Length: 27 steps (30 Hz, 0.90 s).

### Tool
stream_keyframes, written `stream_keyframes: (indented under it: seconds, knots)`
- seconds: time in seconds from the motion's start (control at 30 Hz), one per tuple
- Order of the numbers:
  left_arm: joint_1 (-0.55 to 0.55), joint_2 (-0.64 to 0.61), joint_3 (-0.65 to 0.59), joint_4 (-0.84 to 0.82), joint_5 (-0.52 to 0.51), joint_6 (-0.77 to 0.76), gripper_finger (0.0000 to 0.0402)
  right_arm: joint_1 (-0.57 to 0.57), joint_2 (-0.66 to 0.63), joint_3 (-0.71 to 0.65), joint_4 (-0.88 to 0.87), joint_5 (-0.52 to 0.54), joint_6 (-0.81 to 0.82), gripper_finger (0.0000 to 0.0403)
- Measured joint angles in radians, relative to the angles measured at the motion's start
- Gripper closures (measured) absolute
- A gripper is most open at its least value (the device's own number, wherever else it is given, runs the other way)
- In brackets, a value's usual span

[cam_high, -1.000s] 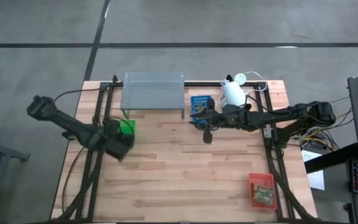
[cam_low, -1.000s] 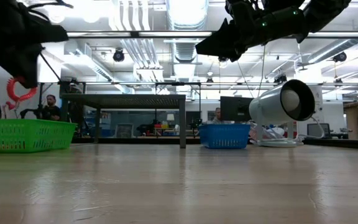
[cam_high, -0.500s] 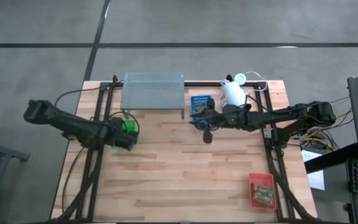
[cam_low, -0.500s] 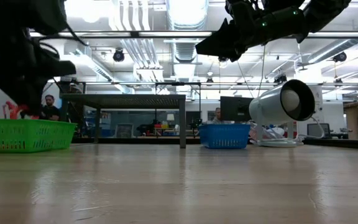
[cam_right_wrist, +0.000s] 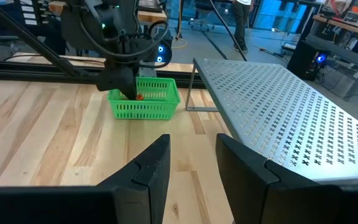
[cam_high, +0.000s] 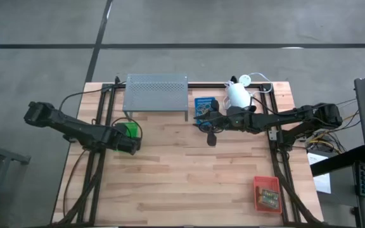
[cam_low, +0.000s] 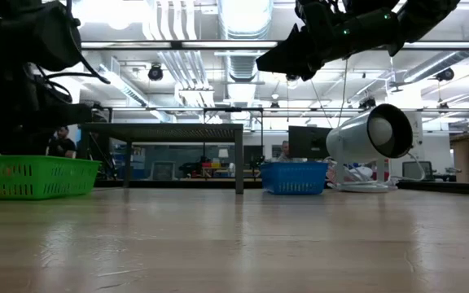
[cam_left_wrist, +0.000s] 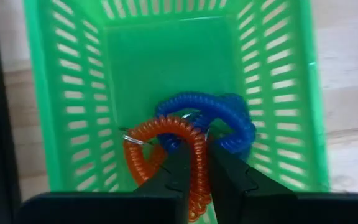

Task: Pick & Place Office Desk Supplies
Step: Put the orange rubber band into the green bin

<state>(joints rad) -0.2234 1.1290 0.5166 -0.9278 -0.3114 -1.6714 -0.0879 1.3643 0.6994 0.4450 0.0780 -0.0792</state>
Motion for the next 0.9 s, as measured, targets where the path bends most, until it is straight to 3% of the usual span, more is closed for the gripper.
stream_keyframes:
  seconds: [0.43, 0.9]
  knots:
    - [0.000, 0.000, 0.001, -0.012, 0.010, 0.023, 0.0308, 0.000, 0.000, 0.000, 0.000, 0.000, 0.000, 0.0275]
    - [0.001, -0.002, 0.011, -0.015, 0.013, 0.023, 0.0304, 0.000, 0.000, 0.000, 0.000, 0.000, 0.000, 0.0275]
